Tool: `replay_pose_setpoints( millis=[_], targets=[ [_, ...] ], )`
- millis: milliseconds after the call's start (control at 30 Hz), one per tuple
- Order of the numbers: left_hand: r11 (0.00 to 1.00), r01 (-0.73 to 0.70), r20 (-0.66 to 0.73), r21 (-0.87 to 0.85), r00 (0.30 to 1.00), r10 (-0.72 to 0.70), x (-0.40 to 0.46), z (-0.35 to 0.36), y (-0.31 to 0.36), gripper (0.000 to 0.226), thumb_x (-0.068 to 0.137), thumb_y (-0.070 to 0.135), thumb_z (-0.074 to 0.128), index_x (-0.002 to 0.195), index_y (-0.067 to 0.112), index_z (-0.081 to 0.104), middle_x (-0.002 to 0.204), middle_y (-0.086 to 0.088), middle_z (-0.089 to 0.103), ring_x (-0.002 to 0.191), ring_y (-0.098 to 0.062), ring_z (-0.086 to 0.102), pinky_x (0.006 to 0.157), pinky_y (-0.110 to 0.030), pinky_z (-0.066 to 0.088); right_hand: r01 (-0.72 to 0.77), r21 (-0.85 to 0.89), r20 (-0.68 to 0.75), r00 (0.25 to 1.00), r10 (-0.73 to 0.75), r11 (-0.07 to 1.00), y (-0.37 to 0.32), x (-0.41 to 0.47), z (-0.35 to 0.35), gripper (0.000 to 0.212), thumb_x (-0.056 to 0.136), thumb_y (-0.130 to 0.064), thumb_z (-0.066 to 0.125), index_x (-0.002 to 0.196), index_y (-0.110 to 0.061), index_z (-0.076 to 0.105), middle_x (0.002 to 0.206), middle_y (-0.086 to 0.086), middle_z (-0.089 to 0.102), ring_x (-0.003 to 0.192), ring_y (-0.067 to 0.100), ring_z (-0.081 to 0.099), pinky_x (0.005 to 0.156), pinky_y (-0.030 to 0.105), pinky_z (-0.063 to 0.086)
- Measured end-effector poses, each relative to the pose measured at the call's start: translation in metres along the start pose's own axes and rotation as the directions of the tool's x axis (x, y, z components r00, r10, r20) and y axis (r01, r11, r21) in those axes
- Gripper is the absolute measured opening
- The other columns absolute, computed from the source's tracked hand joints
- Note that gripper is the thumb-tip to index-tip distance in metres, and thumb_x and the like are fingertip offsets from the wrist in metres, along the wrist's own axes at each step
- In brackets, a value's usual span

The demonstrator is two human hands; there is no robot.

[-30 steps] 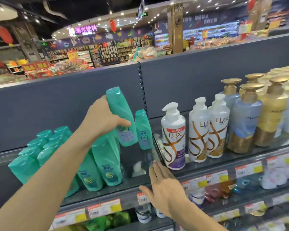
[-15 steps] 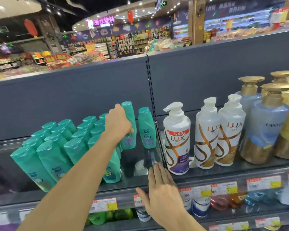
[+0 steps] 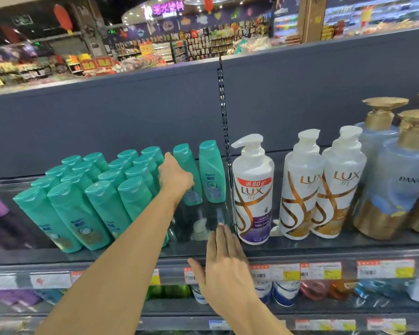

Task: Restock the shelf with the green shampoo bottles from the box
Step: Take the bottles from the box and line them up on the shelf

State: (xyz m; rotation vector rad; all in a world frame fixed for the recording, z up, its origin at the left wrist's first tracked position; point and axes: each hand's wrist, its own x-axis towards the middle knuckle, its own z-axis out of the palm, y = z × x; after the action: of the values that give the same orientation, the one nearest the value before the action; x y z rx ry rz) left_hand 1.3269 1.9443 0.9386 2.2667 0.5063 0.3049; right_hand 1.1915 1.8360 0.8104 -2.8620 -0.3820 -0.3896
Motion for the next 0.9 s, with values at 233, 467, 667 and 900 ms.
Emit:
replay_pose_setpoints(
  millis=[233, 467, 667, 900],
  targets=[
    [0.998, -0.047, 0.000, -0.046, 0.999, 0.047, -0.009, 0.002, -0.006, 0.082, 0.073, -0.013, 0.058, 0.144, 0.010, 0.025, 0.118, -0.015, 0.057, 0.095, -0.030, 0.061, 0.071, -0.042, 0.056, -0.013, 0.005, 0.032, 0.999, 0.013, 1.000, -0.001, -0.001, -0.005, 0.073, 0.083, -0.059, 0.054, 0.118, 0.005, 0.064, 0.126, 0.026, 0.060, 0.119, 0.035, 0.058, 0.095, 0.046, 0.051],
    [0.913, -0.356, -0.005, 0.202, 0.931, 0.364, -0.049, -0.014, -0.007, 0.092, 0.085, 0.003, 0.061, 0.152, 0.006, -0.001, 0.161, -0.014, 0.010, 0.142, -0.035, 0.026, 0.114, -0.043, 0.028, -0.001, 0.001, -0.008, 1.000, 0.001, 1.000, -0.004, -0.003, -0.003, 0.071, 0.081, -0.057, 0.059, 0.117, 0.003, 0.065, 0.124, 0.024, 0.062, 0.118, 0.033, 0.059, 0.095, 0.045, 0.051],
    [0.603, -0.742, 0.193, 0.293, 0.663, 0.723, -0.118, -0.034, -0.059, 0.063, 0.099, 0.035, 0.043, 0.150, 0.006, 0.023, 0.159, -0.007, 0.022, 0.149, -0.017, 0.008, 0.121, -0.034, 0.013, 0.018, 0.008, -0.008, 1.000, -0.017, 1.000, -0.004, -0.003, -0.006, 0.070, 0.088, -0.051, 0.043, 0.125, 0.007, 0.057, 0.132, 0.026, 0.055, 0.126, 0.035, 0.051, 0.103, 0.043, 0.045],
    [0.580, -0.661, 0.265, 0.475, 0.737, 0.622, -0.174, -0.074, -0.185, 0.066, 0.100, 0.051, 0.024, 0.150, 0.008, 0.028, 0.158, -0.008, 0.025, 0.148, -0.021, 0.014, 0.117, -0.046, 0.025, 0.251, 0.103, -0.063, 0.967, -0.246, 0.962, -0.029, -0.034, 0.007, 0.066, 0.099, -0.045, 0.019, 0.147, -0.001, 0.028, 0.157, 0.014, 0.022, 0.147, 0.026, 0.013, 0.119, 0.043, 0.015]
  ],
)
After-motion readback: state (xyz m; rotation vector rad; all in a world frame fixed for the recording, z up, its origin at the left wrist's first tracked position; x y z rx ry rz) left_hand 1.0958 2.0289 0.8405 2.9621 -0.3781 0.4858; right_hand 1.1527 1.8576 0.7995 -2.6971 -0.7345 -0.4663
